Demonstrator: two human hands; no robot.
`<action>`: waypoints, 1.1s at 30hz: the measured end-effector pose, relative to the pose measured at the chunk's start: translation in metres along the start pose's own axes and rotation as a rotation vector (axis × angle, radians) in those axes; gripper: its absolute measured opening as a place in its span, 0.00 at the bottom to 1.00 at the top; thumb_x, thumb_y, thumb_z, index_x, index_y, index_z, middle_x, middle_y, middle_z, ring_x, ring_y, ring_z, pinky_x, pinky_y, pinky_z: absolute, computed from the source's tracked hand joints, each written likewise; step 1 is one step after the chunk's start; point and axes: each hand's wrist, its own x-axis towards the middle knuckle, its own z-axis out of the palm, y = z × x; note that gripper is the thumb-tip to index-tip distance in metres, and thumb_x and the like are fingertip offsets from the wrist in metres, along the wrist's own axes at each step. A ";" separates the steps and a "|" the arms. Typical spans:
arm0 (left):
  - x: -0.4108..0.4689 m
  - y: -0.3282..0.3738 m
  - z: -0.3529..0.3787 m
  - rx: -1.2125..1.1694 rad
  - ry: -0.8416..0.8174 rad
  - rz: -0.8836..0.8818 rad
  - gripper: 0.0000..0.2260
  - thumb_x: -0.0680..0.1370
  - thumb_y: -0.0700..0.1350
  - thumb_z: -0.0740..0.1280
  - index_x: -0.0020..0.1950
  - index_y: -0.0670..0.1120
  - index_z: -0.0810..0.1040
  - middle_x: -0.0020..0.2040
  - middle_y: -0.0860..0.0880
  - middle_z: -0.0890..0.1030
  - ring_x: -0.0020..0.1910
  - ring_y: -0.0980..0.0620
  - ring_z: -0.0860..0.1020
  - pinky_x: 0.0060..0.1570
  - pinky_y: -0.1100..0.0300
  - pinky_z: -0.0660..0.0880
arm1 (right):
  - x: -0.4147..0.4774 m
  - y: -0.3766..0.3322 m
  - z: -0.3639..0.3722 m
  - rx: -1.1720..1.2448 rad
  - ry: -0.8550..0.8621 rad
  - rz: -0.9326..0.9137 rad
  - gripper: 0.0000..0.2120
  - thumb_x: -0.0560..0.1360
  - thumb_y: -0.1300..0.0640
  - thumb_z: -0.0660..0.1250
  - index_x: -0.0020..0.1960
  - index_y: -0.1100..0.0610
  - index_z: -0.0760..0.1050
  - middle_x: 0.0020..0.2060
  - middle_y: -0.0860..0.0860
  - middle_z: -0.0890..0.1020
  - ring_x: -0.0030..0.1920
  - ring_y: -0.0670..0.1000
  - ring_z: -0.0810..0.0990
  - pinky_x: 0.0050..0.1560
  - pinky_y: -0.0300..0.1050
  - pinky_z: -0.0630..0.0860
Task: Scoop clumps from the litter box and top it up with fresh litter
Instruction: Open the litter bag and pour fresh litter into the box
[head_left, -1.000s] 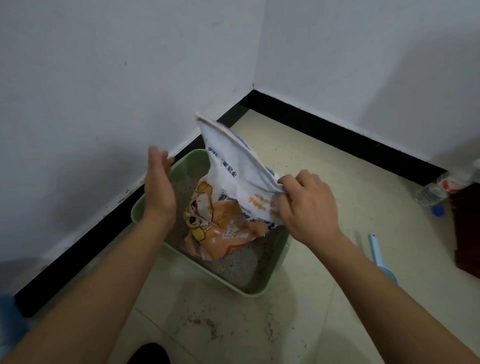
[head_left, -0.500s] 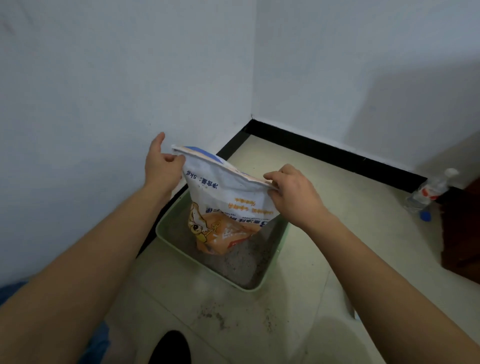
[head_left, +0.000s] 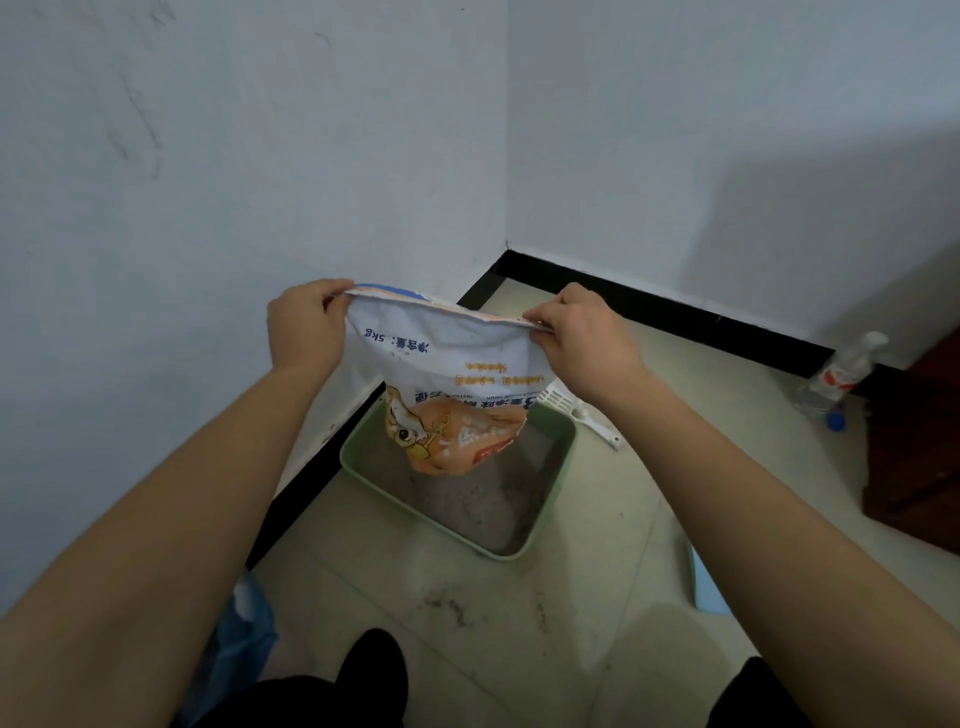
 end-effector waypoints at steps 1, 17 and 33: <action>-0.001 0.000 -0.002 0.063 0.004 0.020 0.11 0.79 0.44 0.65 0.59 0.47 0.83 0.53 0.44 0.84 0.52 0.45 0.81 0.58 0.55 0.75 | -0.001 0.001 0.000 -0.029 -0.008 0.016 0.12 0.81 0.54 0.63 0.63 0.48 0.79 0.54 0.51 0.75 0.55 0.53 0.76 0.47 0.52 0.78; -0.020 0.027 -0.014 -0.004 0.169 -0.030 0.11 0.79 0.43 0.66 0.59 0.48 0.83 0.52 0.41 0.78 0.48 0.46 0.79 0.52 0.64 0.69 | -0.025 0.002 -0.009 0.079 0.124 0.089 0.10 0.79 0.54 0.65 0.57 0.50 0.81 0.51 0.49 0.75 0.46 0.51 0.77 0.39 0.45 0.75; -0.111 0.122 0.008 -0.368 -0.120 0.165 0.14 0.77 0.40 0.69 0.61 0.48 0.80 0.55 0.51 0.79 0.48 0.60 0.80 0.50 0.69 0.76 | -0.100 0.035 0.008 0.058 0.041 -0.003 0.21 0.81 0.53 0.61 0.73 0.48 0.69 0.53 0.53 0.80 0.49 0.59 0.80 0.42 0.49 0.73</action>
